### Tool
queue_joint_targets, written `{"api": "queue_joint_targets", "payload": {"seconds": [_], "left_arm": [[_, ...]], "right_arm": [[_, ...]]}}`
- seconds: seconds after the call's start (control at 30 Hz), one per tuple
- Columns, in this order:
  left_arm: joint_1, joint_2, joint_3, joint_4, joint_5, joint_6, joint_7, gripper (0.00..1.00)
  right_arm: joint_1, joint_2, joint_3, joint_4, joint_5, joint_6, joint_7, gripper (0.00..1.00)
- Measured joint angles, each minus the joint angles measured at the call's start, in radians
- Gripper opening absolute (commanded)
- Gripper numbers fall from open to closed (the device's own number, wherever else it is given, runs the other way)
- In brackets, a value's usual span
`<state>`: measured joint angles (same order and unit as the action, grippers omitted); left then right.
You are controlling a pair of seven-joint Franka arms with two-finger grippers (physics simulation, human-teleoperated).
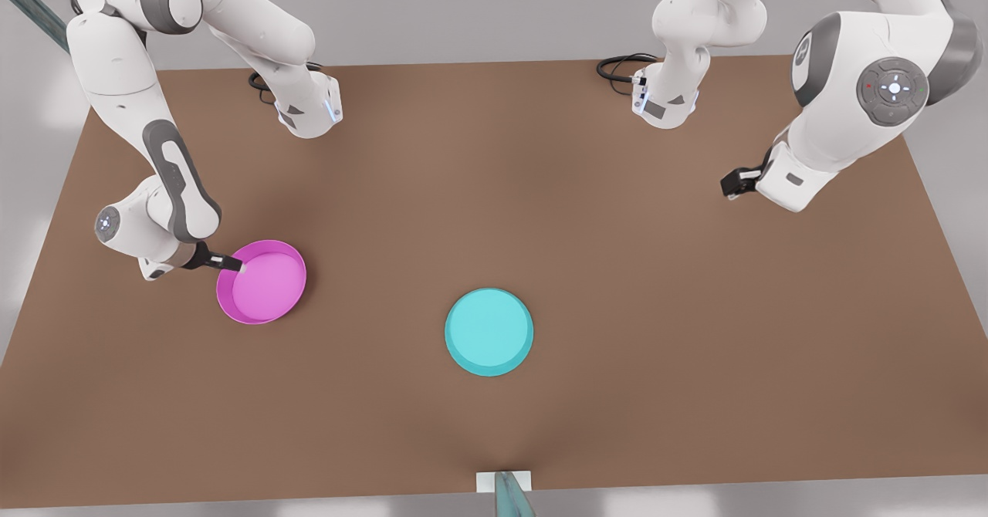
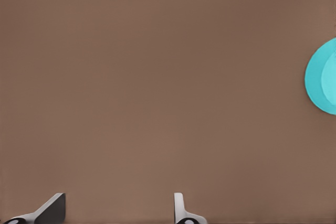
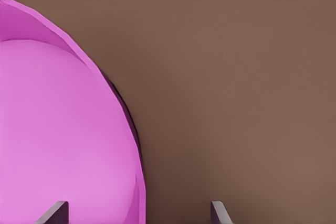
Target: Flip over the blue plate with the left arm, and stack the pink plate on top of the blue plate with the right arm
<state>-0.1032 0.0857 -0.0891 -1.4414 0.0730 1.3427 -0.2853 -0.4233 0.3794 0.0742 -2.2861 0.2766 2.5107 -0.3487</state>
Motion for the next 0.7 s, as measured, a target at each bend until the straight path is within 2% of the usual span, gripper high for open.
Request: {"api": "queue_joint_targets", "payload": {"seconds": [0.07, 0.13, 0.2, 0.27, 0.37, 0.53, 0.7], "left_arm": [[0.000, 0.001, -0.001, -0.001, 0.000, 0.000, 0.019, 1.00], [-0.005, 0.003, -0.001, 0.000, 0.002, 0.001, 0.036, 1.00], [-0.010, 0.004, -0.001, 0.000, 0.005, 0.002, 0.052, 1.00], [-0.013, 0.005, -0.001, 0.000, 0.008, 0.003, 0.065, 1.00], [-0.013, 0.006, -0.001, 0.001, 0.009, 0.004, 0.083, 1.00], [-0.009, 0.005, -0.001, 0.001, 0.010, 0.005, 0.107, 1.00], [-0.010, 0.007, -0.001, -0.001, 0.011, 0.005, 0.125, 1.00]], "right_arm": [[0.001, -0.001, 0.001, 0.000, 0.005, 0.000, -0.010, 0.60], [0.001, -0.001, 0.002, 0.001, 0.012, 0.000, -0.023, 0.51], [0.000, -0.001, 0.002, 0.003, 0.010, -0.002, -0.031, 0.47], [-0.001, -0.001, 0.002, 0.009, 0.009, -0.007, -0.037, 0.34], [-0.002, -0.002, 0.003, 0.013, 0.012, -0.016, -0.050, 0.22], [-0.002, -0.005, 0.007, 0.039, 0.018, -0.041, -0.071, 0.21], [-0.001, -0.010, 0.070, 0.129, 0.018, -0.104, -0.083, 0.21]]}}
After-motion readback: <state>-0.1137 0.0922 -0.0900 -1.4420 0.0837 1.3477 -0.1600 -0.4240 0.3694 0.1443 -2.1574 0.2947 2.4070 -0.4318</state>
